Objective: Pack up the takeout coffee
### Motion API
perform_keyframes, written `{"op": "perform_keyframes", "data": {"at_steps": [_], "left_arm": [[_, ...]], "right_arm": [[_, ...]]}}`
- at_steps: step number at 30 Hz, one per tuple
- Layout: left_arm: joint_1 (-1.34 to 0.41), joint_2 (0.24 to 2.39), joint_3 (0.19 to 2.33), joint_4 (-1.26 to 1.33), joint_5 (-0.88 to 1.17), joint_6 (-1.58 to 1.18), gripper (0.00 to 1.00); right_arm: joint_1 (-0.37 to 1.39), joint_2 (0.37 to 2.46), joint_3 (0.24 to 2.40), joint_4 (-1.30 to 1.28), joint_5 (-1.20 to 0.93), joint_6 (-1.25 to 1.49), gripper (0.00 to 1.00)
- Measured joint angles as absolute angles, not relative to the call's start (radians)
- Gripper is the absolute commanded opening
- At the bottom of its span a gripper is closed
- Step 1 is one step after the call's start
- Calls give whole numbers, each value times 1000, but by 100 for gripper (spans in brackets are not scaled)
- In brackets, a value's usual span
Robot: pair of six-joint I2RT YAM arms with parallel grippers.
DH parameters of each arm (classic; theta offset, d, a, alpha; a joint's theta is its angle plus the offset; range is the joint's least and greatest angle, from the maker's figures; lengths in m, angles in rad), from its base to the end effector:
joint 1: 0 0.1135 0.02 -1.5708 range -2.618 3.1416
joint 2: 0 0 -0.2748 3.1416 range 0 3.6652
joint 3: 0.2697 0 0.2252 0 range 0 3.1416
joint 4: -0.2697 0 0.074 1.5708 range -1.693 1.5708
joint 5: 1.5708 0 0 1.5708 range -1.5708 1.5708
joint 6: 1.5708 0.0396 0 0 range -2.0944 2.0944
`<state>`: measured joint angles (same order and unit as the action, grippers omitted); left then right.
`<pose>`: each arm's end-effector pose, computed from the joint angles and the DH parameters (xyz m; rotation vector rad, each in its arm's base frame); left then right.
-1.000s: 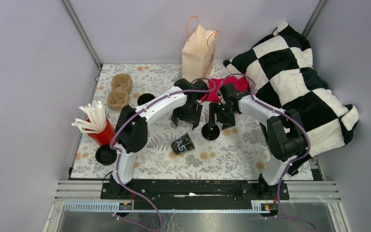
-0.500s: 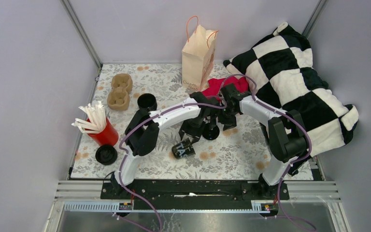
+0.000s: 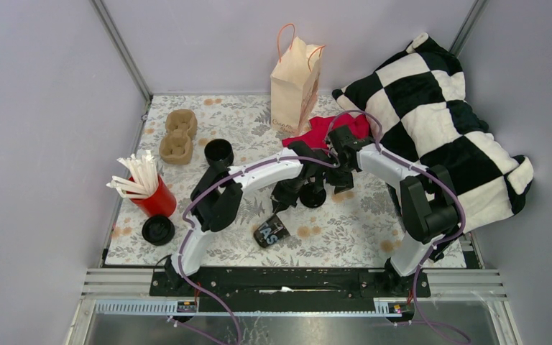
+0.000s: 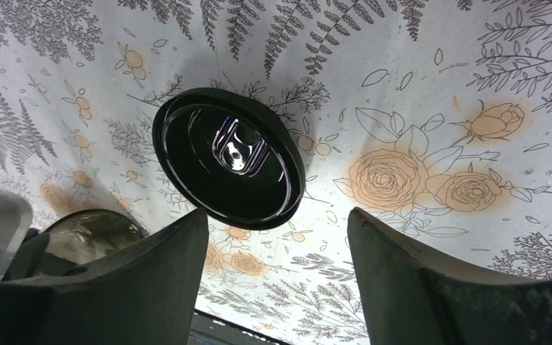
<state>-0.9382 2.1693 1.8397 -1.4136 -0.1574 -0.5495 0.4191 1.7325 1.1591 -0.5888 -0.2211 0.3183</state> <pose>0.2298 -0.3030 0.2156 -0.6195 -3.0378 -0.3613 0.2923 0.1397 0.2140 -0.2052 2.7906 0.4985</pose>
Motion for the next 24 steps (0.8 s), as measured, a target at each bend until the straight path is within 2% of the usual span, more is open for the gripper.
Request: {"op": "perform_keyframes", "data": {"at_steps": [5,11,13,19,22,24], "left_arm": [[-933,2164,1879,-1444,-189,-563,0],[-881,1999,1845,-1378,-218,-592,0],[-834,1845,1742,-1261,-205,-606,0],[-675,1366,1234,-809,-176,-641,0],[-685,1250,997,-564,-167,-645,0],[-693,1207,862,-403,-165,-645,0]], "right_arm": [[454,1732,1156,-576,-163,315,61],[484,1740,1142,-519,-103,338,58],[488,1757,1135,-502,-90,348,55],[494,1821,1134,-474,-57,372,42],[497,1819,1132,-460,-42,380,30],[497,1817,1124,-440,-27,382,17]]}}
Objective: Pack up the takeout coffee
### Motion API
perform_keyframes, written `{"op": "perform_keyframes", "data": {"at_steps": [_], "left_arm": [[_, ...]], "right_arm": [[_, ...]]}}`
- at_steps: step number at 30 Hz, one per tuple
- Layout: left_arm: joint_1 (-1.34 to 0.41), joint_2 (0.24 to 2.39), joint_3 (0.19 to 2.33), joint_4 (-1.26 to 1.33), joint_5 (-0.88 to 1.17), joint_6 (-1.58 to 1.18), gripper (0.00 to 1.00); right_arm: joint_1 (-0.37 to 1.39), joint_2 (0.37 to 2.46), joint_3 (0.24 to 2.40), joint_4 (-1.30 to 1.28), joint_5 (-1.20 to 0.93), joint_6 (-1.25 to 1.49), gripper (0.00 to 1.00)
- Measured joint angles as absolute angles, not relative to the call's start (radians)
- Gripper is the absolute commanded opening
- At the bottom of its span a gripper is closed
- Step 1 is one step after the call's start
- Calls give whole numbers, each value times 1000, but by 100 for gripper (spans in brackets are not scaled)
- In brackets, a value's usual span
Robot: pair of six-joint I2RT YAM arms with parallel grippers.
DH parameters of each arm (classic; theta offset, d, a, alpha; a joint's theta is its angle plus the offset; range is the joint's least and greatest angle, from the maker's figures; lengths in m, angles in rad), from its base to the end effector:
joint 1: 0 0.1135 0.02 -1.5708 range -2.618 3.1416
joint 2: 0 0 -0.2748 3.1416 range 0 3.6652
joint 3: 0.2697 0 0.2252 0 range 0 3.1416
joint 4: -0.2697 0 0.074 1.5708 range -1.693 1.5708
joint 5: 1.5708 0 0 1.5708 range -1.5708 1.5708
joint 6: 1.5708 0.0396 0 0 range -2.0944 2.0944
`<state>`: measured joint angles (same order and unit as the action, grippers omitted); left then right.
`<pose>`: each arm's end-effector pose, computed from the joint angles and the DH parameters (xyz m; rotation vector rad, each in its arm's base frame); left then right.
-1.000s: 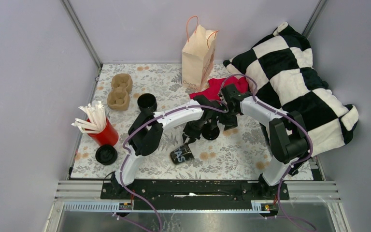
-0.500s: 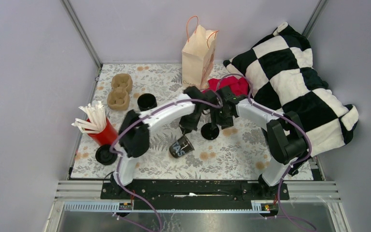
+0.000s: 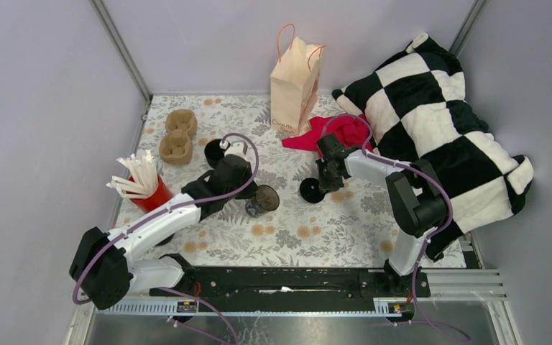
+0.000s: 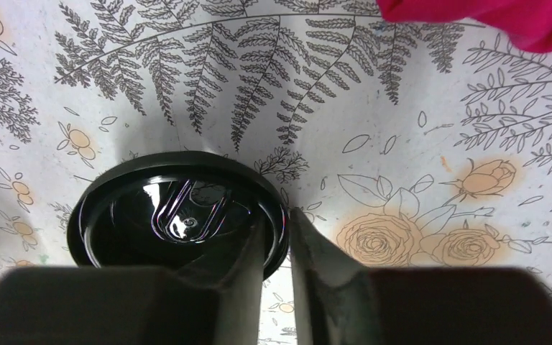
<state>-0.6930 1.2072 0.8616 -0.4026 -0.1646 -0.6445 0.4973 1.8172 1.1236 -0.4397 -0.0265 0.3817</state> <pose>0.1809 -0.1417 0.2763 -0.0276 2.3570 -0.4846 0.2987 0.1633 0.1845 -0.1664 2.7369 0.2922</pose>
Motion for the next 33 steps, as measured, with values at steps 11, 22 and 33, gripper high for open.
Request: {"op": "perform_keyframes", "data": {"at_steps": [11,22,33], "left_arm": [[-693,1187,710,84,-86,-665,0],[-647,1358,711,323,191,-788,0],[-543,1551,608,610,470,-922,0]], "right_arm": [[493,1721,1075,-446,10,390,0],[347,1517,1051,-496,-91,381,0],[311,1444,1049,-549,-160,359,0]]}}
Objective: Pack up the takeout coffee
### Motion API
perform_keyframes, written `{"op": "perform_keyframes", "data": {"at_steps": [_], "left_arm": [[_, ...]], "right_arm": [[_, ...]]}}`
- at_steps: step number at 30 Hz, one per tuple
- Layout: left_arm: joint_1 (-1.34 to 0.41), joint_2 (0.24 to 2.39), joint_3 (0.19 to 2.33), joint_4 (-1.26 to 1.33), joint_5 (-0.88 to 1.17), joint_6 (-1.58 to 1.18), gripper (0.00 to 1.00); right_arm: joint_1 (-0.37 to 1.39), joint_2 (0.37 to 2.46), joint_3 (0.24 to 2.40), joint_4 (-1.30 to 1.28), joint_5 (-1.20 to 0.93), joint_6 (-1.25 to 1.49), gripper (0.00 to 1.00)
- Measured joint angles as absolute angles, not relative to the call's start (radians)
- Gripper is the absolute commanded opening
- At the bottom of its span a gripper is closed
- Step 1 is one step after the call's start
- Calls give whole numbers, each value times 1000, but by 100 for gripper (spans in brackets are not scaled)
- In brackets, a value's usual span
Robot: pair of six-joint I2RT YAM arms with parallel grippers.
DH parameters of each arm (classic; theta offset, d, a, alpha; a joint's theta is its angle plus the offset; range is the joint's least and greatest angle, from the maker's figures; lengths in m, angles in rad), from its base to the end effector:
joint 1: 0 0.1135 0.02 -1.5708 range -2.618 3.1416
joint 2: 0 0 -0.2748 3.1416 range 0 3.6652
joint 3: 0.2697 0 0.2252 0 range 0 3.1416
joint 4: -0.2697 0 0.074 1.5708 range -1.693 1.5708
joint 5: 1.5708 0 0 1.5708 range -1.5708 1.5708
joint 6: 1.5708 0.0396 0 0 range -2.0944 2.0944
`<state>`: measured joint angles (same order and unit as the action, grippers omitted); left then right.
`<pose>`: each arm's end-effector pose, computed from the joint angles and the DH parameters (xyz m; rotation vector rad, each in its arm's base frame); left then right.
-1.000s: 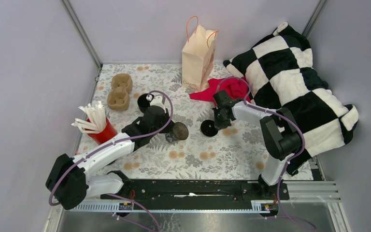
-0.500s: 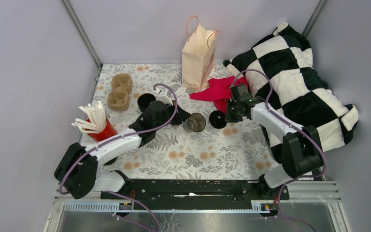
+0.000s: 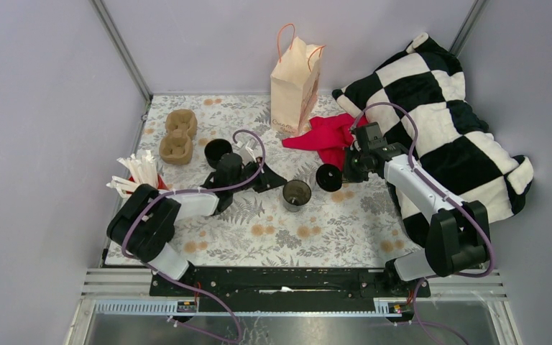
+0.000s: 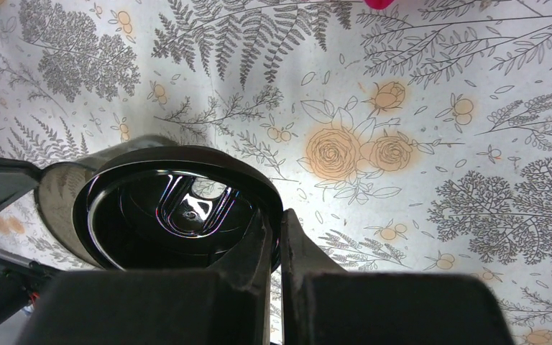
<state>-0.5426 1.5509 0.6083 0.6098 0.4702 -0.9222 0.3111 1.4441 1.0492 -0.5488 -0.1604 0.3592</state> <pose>0.2425 -0.1672 0.2122 -0.0445 2.1402 -1.3810 0.2599 0.0902 0.2664 -0.0051 2.5623 0.4676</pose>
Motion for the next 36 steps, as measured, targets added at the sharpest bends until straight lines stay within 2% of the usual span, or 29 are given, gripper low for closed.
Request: {"op": "perform_keyframes", "data": {"at_steps": [2,4,7,11,15,19,22,26,32,36], "left_arm": [[-538,1567,606,623,493,-925,4],[-532,1573,606,630,515,-926,17],[-509,1574,607,615,535,-918,45],[-485,1565,624,521,537,-889,68],[-483,1506,670,363,516,-842,84],[-483,1427,791,175,490,-768,98],[-483,1369,885,92,490,-730,99],[-482,1269,975,84,535,-762,99],[-485,1196,1056,223,559,-924,99],[-496,1238,1132,270,575,-1023,99]], "right_arm": [[311,1444,1049,-551,-179,359,0],[311,1444,1049,-552,-193,357,0],[311,1444,1054,-568,-216,342,0],[311,1444,1076,-588,-265,314,0],[311,1444,1098,-594,-348,290,0],[311,1458,1131,-591,-523,273,0],[311,1480,1147,-545,-689,306,0],[311,1493,1137,-303,-914,545,0],[311,1489,1115,204,-1031,1047,0],[311,1489,1116,400,-1041,1234,0]]}}
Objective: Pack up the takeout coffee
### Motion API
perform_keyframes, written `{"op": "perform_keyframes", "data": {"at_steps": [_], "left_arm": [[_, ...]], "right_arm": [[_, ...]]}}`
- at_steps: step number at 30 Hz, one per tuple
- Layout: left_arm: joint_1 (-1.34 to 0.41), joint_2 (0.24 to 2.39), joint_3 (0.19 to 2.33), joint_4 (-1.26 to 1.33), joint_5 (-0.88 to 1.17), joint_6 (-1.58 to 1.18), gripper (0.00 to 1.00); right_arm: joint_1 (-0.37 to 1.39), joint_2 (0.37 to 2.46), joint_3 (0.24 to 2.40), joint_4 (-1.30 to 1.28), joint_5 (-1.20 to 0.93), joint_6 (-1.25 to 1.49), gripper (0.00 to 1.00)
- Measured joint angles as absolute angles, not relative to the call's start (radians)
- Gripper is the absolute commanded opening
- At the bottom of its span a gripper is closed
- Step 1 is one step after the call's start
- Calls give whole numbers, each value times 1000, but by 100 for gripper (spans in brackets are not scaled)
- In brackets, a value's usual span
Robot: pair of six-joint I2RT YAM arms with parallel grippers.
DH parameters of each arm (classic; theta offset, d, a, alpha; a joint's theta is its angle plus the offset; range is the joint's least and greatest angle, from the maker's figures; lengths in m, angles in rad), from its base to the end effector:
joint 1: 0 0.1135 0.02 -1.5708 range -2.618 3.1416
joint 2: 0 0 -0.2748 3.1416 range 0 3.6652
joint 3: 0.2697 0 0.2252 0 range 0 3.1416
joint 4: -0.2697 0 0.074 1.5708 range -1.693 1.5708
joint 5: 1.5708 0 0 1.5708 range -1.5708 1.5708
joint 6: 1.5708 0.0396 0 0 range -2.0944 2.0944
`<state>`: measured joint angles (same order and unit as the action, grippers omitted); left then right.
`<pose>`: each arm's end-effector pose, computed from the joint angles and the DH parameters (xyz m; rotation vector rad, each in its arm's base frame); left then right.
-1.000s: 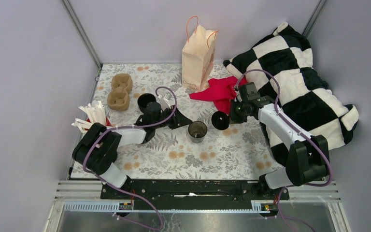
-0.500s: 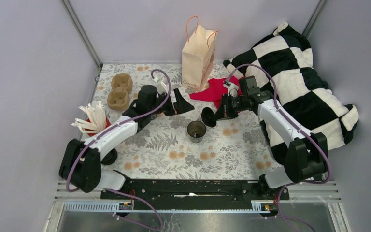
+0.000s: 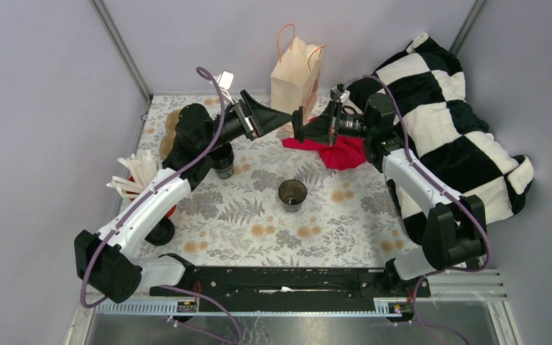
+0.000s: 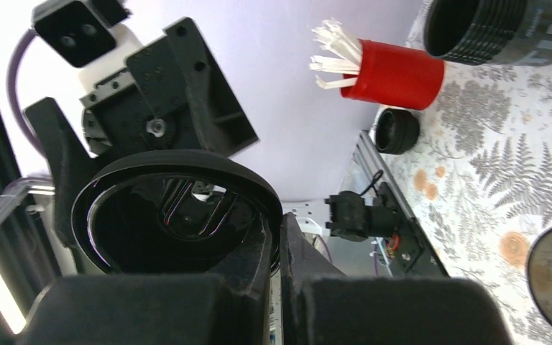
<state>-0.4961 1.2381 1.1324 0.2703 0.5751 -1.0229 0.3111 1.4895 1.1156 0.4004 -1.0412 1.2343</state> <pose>0.2168 -0.1419 0.4276 0.1198 1.6537 -1.6075 0.2900 0.1292 0.3665 -0.1381 1.9556 1.9045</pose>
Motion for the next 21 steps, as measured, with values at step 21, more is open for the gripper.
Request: {"op": "perform_keyframes", "data": {"at_steps": [21], "left_arm": [[-557,1325,1156,295,563,-1136,86]], "right_arm": [[312,1491,1083,652,-1068,1471,0]]}}
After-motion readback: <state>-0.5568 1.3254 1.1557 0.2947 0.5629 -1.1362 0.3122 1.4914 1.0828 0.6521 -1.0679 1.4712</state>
